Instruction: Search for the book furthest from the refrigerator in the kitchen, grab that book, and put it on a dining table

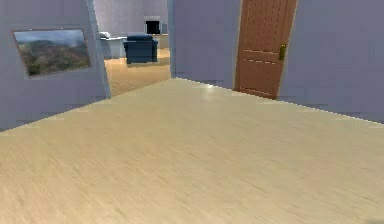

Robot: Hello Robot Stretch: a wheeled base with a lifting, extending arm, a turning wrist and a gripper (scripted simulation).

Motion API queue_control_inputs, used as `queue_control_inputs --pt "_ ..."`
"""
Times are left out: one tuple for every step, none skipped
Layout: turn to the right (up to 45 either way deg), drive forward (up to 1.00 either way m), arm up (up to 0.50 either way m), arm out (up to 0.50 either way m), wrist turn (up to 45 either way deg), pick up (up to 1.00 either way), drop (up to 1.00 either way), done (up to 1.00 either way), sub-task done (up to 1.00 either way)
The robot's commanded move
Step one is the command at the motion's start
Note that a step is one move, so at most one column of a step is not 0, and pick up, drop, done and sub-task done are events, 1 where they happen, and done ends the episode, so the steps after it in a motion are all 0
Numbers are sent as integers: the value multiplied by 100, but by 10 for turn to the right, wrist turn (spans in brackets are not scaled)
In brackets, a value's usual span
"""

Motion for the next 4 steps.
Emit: queue_control_inputs --pt "0 5 0 0 0 0 0 0 0" --pt "-450 0 0 0 0 0 0 0 0" --pt "-30 0 0 0 0 0 0 0 0" --pt "0 65 0 0 0 0 0 0 0"
